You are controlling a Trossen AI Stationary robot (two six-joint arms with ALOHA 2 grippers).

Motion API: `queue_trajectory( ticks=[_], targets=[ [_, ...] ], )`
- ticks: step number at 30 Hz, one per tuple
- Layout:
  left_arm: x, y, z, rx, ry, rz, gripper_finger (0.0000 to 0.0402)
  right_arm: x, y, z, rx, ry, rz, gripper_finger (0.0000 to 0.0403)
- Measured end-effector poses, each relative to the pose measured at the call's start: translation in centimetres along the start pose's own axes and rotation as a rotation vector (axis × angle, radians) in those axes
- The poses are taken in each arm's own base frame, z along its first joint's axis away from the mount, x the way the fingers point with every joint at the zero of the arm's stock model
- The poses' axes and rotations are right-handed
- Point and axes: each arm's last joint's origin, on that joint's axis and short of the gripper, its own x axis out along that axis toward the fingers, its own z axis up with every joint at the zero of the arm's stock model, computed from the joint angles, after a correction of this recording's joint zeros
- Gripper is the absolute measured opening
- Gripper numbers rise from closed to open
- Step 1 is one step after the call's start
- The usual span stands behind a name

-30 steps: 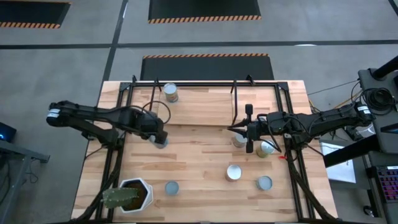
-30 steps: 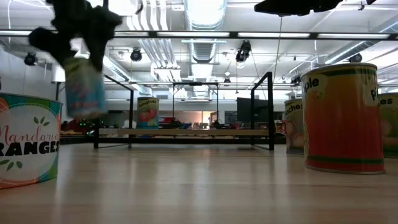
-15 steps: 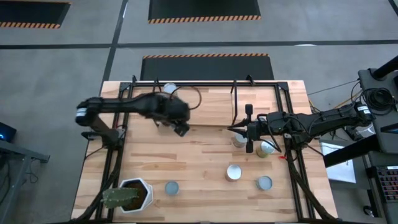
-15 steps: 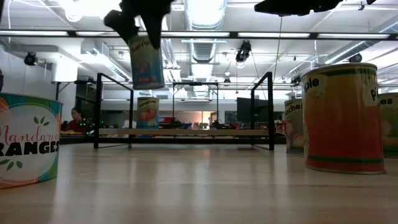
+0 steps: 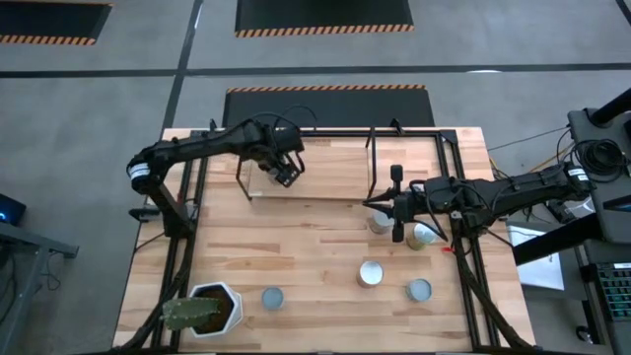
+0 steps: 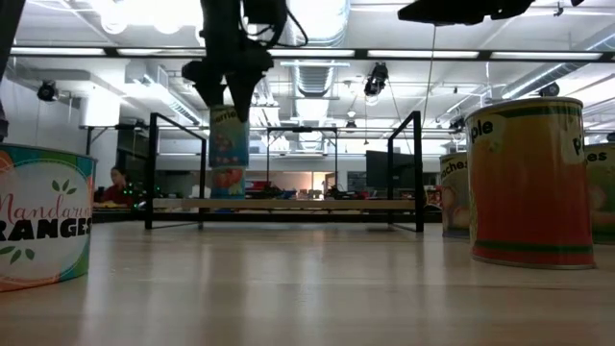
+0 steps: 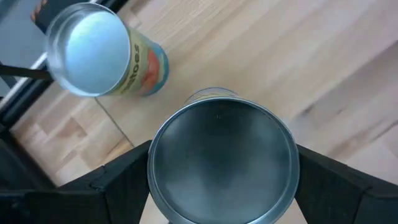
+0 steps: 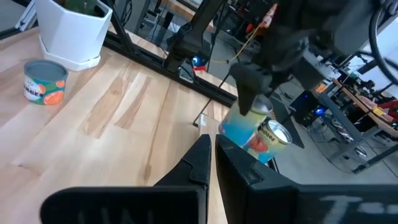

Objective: Pick and place cans onto a shelf
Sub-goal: Put the canned cherries on the shelf

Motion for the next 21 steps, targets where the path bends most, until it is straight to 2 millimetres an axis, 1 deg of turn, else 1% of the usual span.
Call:
queue_trajectory(
  ticks=[4, 8, 15, 21],
  targets=[
    [1.3, 0.8, 0.4, -0.019, 0.008, -0.012, 0.0311, -0.3, -0.1, 0.1, 0.007, -0.005, -0.002, 0.0013],
    [2.4, 1.3, 0.3, -0.037, 0.025, 0.001, 0.0311, -0.4, -0.1, 0.0, 0.011, 0.001, 0.001, 0.0013],
    [3.2, 1.3, 0.4, -0.06, 0.013, 0.001, 0.0311, -0.4, -0.1, 0.0, 0.013, 0.004, 0.002, 0.0013],
    [3.5, 1.4, 0.3, -0.065, 0.003, 0.042, 0.0311, -0.4, -0.1, 0.0, 0.012, 0.008, 0.004, 0.0013]
  ],
)
